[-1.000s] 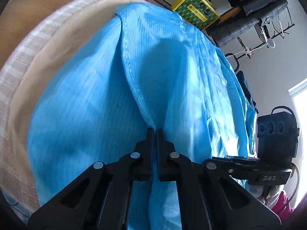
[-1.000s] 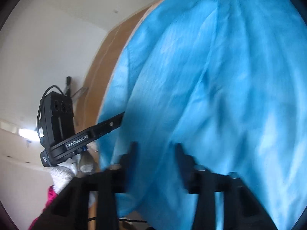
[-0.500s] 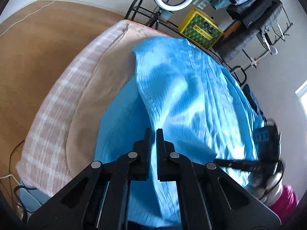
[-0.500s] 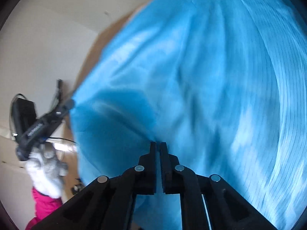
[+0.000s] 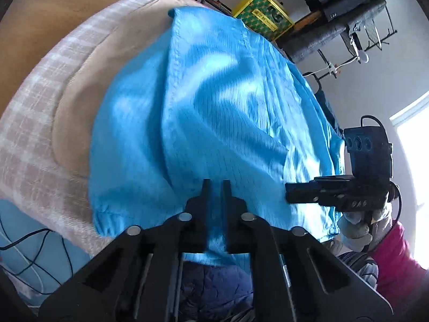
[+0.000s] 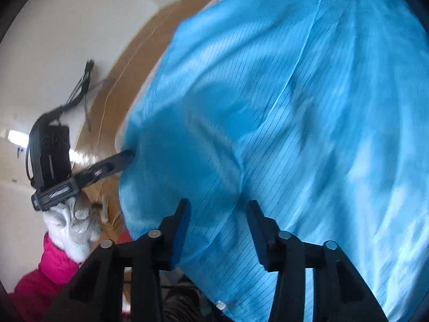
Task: Fold large clothes
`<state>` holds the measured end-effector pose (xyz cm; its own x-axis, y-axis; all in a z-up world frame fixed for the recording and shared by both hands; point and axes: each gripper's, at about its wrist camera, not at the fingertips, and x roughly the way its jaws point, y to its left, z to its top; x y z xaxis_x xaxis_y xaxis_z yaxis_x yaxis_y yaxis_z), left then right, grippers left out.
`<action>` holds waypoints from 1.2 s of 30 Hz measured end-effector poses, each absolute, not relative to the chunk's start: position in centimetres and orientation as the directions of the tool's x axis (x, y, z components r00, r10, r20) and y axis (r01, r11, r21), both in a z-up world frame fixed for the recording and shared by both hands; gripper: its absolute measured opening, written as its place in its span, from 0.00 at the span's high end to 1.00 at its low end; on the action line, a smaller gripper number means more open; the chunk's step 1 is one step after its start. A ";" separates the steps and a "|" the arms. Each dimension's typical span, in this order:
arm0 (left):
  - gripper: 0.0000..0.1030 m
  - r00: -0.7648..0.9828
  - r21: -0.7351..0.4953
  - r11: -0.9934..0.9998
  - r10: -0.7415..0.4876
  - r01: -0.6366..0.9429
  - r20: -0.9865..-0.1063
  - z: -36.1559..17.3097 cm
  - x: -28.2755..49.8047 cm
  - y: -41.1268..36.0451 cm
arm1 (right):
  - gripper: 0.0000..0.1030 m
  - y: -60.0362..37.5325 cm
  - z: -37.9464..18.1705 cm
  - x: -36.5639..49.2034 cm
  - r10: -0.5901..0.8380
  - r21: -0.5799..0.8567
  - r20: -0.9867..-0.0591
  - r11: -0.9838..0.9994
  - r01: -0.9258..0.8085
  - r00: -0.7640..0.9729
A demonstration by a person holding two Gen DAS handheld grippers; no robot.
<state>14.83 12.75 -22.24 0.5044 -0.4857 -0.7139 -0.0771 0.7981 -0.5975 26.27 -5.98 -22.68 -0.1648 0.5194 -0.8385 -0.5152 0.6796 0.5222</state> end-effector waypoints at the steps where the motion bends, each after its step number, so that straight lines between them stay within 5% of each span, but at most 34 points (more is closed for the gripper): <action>1: 1.00 0.511 -0.595 0.801 -0.482 -0.072 -0.711 -21.9 14.9 12.7 | 0.78 -5.0 -22.9 26.0 0.498 0.504 -0.850 0.674 -0.540 -0.172; 4: 1.00 0.567 -0.569 0.821 -0.448 -0.044 -0.691 -19.1 14.6 13.2 | 0.97 -2.8 -21.9 25.7 0.491 0.492 -0.854 0.656 -0.572 -0.172; 9: 1.00 0.661 -0.488 0.872 -0.344 -0.039 -0.667 -14.0 12.8 16.8 | 0.99 -0.9 -19.0 25.3 0.554 0.519 -0.820 0.612 -0.597 -0.145; 12: 1.00 0.646 -0.539 0.840 -0.374 -0.068 -0.665 -15.1 11.9 17.9 | 0.96 -0.5 -19.3 25.1 0.526 0.487 -0.841 0.636 -0.599 -0.126; 14: 0.90 0.611 -0.566 0.821 -0.412 -0.072 -0.676 -16.8 11.8 17.5 | 0.94 -1.4 -20.2 25.2 0.503 0.476 -0.854 0.650 -0.592 -0.134; 15: 0.74 0.592 -0.571 0.818 -0.424 -0.076 -0.685 -18.0 11.8 17.1 | 0.94 -1.6 -20.8 25.3 0.507 0.488 -0.849 0.650 -0.583 -0.146; 16: 0.63 0.587 -0.579 0.811 -0.432 -0.079 -0.685 -18.5 11.9 16.9 | 0.92 -1.9 -21.2 25.2 0.513 0.501 -0.844 0.652 -0.569 -0.157; 17: 0.61 0.578 -0.601 0.795 -0.451 -0.087 -0.680 -19.4 12.1 16.5 | 0.72 -3.2 -21.8 25.0 0.512 0.506 -0.844 0.659 -0.557 -0.160; 19: 0.57 0.536 -0.611 0.784 -0.469 -0.114 -0.702 -21.2 13.1 15.6 | 0.49 -5.1 -22.1 24.4 0.512 0.512 -0.843 0.673 -0.534 -0.163; 23: 0.65 0.498 -0.604 0.784 -0.471 -0.141 -0.728 -23.4 14.3 14.4 | 0.48 -3.8 -21.6 22.9 0.529 0.555 -0.816 0.609 -0.567 -0.232; 24: 0.89 0.492 -0.614 0.775 -0.480 -0.150 -0.726 -23.8 14.6 14.2 | 0.49 -3.6 -21.6 22.4 0.525 0.558 -0.815 0.594 -0.579 -0.246; 25: 0.97 0.487 -0.616 0.772 -0.483 -0.155 -0.728 -23.9 14.8 14.2 | 0.57 -3.0 -21.7 21.8 0.510 0.545 -0.823 0.587 -0.599 -0.250; 26: 0.97 0.500 -0.620 0.770 -0.482 -0.152 -0.720 -23.6 14.8 14.1 | 0.77 -2.4 -21.8 21.3 0.496 0.532 -0.832 0.583 -0.613 -0.251; 28: 0.99 0.530 -0.624 0.771 -0.479 -0.128 -0.700 -22.1 14.4 14.4 | 0.95 -1.4 -21.6 20.8 0.498 0.527 -0.833 0.580 -0.621 -0.240; 36: 1.00 0.660 -0.541 0.837 -0.359 -0.086 -0.660 -14.6 12.2 17.8 | 1.00 -0.6 -16.1 21.3 0.663 0.585 -0.737 0.524 -0.619 -0.134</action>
